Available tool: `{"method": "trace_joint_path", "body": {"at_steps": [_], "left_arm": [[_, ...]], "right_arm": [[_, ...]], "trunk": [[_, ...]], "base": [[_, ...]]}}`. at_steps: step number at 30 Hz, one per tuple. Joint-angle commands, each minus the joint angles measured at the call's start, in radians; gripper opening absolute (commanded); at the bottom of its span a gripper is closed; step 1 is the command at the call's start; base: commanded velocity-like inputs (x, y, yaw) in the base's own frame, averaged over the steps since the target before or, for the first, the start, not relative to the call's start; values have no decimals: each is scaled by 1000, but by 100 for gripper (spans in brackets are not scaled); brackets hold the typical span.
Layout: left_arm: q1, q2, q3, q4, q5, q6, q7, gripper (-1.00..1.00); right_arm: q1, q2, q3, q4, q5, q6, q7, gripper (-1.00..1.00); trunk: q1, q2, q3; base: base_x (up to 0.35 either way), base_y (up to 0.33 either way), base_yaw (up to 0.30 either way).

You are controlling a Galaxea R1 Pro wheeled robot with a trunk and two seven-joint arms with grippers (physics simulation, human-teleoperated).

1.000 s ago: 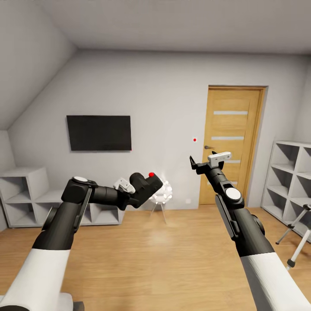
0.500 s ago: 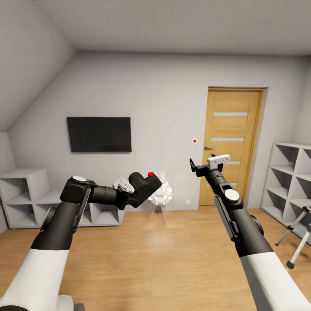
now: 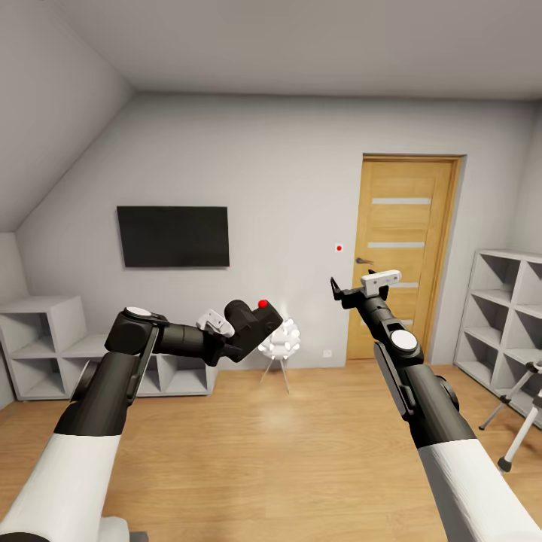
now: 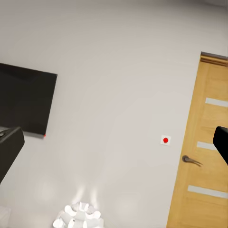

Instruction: Attach the digital camera to the camera tripod in the bedroom.

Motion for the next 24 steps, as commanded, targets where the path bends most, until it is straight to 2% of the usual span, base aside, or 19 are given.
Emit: {"method": "trace_joint_path", "body": {"at_steps": [1, 24], "left_arm": [[-1, 0, -1, -1, -11, 9, -13, -100], [-1, -1, -3, -2, -11, 9, -13, -100]], "right_arm": [[-1, -1, 0, -2, 8, 6, 2, 100], [-1, -1, 0, -2, 8, 6, 2, 100]], "trunk": [[-4, 6, 2], [-92, 167, 74]], "base": [[0, 0, 0], [0, 0, 0]]}}
